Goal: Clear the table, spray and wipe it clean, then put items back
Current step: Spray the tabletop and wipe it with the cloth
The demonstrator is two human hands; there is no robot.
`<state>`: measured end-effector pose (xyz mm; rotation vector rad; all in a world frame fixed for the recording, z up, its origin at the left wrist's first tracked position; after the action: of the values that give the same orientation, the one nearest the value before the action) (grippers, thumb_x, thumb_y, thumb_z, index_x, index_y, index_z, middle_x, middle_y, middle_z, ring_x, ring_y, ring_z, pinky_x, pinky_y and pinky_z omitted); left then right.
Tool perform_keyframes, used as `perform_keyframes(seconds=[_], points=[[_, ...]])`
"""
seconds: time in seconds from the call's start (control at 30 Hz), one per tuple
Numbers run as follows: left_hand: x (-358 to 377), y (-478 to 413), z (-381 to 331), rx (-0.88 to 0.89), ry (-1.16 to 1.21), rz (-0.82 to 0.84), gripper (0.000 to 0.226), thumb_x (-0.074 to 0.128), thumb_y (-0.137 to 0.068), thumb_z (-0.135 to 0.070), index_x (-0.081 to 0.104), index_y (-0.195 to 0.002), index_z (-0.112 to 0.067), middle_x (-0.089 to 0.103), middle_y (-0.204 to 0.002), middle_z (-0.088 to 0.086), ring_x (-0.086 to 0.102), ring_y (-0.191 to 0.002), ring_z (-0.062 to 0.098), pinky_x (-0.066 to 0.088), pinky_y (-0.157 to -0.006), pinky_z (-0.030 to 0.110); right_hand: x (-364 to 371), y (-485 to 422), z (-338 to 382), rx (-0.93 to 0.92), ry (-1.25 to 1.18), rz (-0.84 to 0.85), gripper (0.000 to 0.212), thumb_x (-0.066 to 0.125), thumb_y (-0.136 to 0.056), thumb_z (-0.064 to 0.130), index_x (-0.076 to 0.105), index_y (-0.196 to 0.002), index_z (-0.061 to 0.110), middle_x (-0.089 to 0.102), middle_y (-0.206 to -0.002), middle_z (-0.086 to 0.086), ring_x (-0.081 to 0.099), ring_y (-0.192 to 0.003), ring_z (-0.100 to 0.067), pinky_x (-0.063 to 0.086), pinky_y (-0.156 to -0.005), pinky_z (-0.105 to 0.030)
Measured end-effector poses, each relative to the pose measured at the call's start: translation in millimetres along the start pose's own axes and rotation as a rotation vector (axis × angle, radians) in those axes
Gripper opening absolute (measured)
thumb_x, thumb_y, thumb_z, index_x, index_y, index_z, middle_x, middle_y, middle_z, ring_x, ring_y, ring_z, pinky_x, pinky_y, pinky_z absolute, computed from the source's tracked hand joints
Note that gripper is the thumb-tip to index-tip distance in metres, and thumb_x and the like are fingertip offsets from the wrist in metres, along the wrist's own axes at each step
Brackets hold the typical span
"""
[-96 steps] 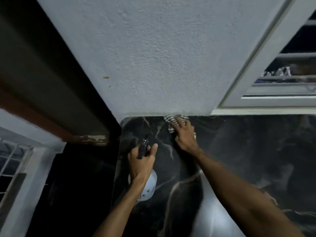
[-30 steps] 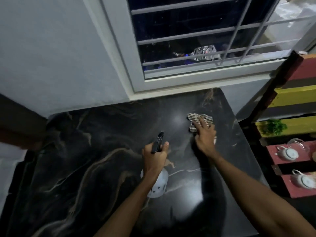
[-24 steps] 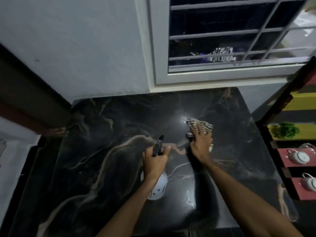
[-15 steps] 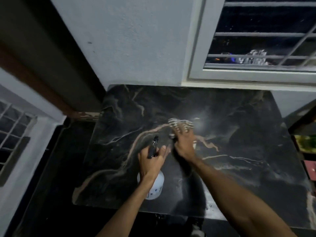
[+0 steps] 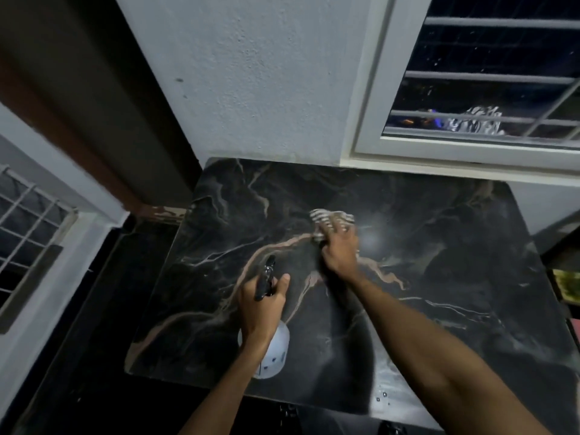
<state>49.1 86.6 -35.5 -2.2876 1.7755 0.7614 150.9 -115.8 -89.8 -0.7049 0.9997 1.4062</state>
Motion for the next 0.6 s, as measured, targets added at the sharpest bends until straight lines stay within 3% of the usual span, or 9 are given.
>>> perform_keyframes(seconds=[0.03,0.07,0.13,0.17,0.23,0.37,0.47,0.53,0.6], points=[[9.5,0.1,-4.8,0.017,-0.005,0.011,0.04,0.078,-0.088,-0.023,0.062,-0.055,-0.008,0.065,-0.052,0.007,0.065,-0.054,0.023,0.057,-0.065,0.04,-13.0,-6.4,-23.2,0.163,-0.001,-0.059,0.066,0.053,-0.086,0.014,0.043,-0.149,0.029,0.023,-0.165,-0.005,0.028,-0.14,-0.044,0.025,-0.118,-0.052],[18.0,-0.5,-9.5,0.028,-0.007,0.017,0.041,0.077,-0.089,-0.022,0.061,-0.055,-0.008,0.064,-0.051,0.006,0.063,-0.052,0.018,0.054,-0.063,0.035,-19.0,-8.2,-35.3,0.203,0.038,-0.072,0.068,0.054,-0.086,0.014,0.039,-0.151,0.027,0.021,-0.165,-0.008,0.028,-0.14,-0.046,0.023,-0.119,-0.053],[35.2,-2.2,-20.4,0.048,-0.013,0.021,0.041,0.077,-0.09,-0.02,0.061,-0.054,-0.009,0.062,-0.05,0.002,0.06,-0.05,0.009,0.045,-0.057,0.013,-14.8,-7.2,-40.7,-0.015,0.108,0.002,0.075,0.054,-0.084,0.014,0.032,-0.155,0.027,0.015,-0.167,-0.008,0.024,-0.142,-0.043,0.021,-0.119,-0.052],[46.2,-1.8,-27.7,0.062,-0.021,0.024,0.042,0.076,-0.091,-0.02,0.06,-0.053,-0.012,0.062,-0.05,-0.001,0.06,-0.051,0.005,0.042,-0.056,0.01,-11.8,-6.4,-46.5,-0.167,0.144,0.057,0.076,0.053,-0.083,0.014,0.032,-0.155,0.029,0.014,-0.168,-0.004,0.024,-0.141,-0.04,0.024,-0.116,-0.05],[68.3,0.4,-41.3,0.072,-0.041,0.029,0.042,0.075,-0.091,-0.023,0.058,-0.054,-0.016,0.062,-0.053,-0.009,0.061,-0.054,0.003,0.044,-0.061,0.016,-32.8,-22.1,-74.0,-0.282,0.158,0.076,0.074,0.053,-0.083,0.014,0.037,-0.152,0.034,0.019,-0.167,0.003,0.028,-0.14,-0.035,0.03,-0.11,-0.044],[106.0,-0.6,-67.2,0.101,-0.031,-0.015,0.033,0.076,-0.091,-0.024,0.062,-0.062,-0.017,0.064,-0.059,-0.005,0.065,-0.066,0.009,0.051,-0.07,0.03,-85.2,-56.2,-139.1,0.094,0.102,-0.209,0.065,0.051,-0.086,0.019,0.041,-0.15,0.032,0.032,-0.16,0.002,0.031,-0.144,-0.033,0.014,-0.123,-0.047],[138.3,1.7,-87.8,0.12,-0.057,-0.037,0.03,0.076,-0.091,-0.025,0.065,-0.066,-0.014,0.068,-0.068,0.0,0.067,-0.072,0.02,0.053,-0.076,0.036,-62.1,-40.3,-137.3,-0.221,0.148,0.003,0.074,0.051,-0.082,0.011,0.038,-0.152,0.032,0.022,-0.166,0.0,0.028,-0.143,-0.036,0.021,-0.118,-0.043],[164.2,10.0,-102.1,0.115,-0.075,-0.015,0.035,0.078,-0.09,-0.026,0.061,-0.06,-0.017,0.065,-0.063,-0.002,0.064,-0.066,0.017,0.051,-0.071,0.034,-79.2,-30.3,-173.0,-0.33,0.16,0.011,0.075,0.052,-0.08,0.007,0.042,-0.15,0.031,0.024,-0.165,0.001,0.03,-0.142,-0.032,0.028,-0.115,-0.042],[188.9,19.7,-111.6,0.126,-0.073,0.014,0.038,0.078,-0.09,-0.025,0.059,-0.058,-0.018,0.062,-0.06,-0.006,0.061,-0.058,0.006,0.046,-0.063,0.027,-118.2,-30.9,-238.8,-0.061,0.049,-0.168,0.072,0.056,-0.079,0.005,0.048,-0.146,0.029,0.034,-0.161,-0.003,0.029,-0.143,-0.031,0.023,-0.12,-0.046]])
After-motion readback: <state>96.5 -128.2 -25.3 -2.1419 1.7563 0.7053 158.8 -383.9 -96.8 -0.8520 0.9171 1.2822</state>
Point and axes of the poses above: each hand's wrist, its own y-axis away from the middle knuckle, its own x-axis out of the palm, z = x × y, the point moved 3 cm from there along -y, towards the middle knuckle
